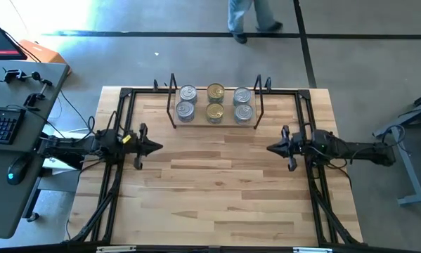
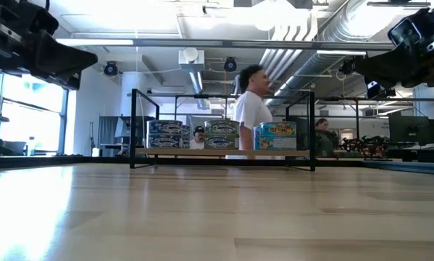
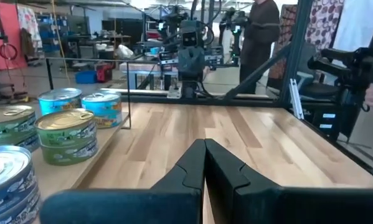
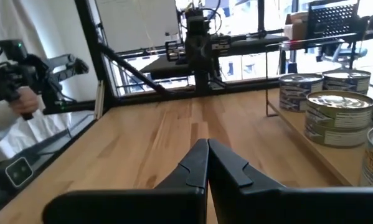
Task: Stack canned seafood by type on shelf
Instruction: Return to Home Position
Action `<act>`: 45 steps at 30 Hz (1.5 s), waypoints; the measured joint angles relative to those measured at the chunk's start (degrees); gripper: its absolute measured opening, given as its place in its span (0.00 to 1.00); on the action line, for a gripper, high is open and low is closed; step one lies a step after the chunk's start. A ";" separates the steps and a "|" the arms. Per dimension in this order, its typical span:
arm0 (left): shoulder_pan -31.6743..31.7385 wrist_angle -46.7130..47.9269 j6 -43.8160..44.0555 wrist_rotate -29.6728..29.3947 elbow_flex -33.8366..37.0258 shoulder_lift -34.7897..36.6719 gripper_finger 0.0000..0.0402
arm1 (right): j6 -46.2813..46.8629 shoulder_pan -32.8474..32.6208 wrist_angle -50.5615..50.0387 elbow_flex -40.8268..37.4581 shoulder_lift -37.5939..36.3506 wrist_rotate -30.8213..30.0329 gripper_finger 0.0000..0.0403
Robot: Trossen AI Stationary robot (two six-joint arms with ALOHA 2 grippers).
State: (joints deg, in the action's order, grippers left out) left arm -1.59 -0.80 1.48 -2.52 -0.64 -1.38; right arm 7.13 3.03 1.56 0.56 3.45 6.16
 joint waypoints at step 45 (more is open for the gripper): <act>0.03 0.04 0.85 -0.24 -0.02 -3.92 0.00 | -8.65 1.20 -0.26 -0.04 3.29 -8.99 0.00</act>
State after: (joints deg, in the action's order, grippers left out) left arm -1.56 -0.75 2.33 -2.76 -0.67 -5.30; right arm -1.52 4.23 1.30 0.51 6.74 -2.83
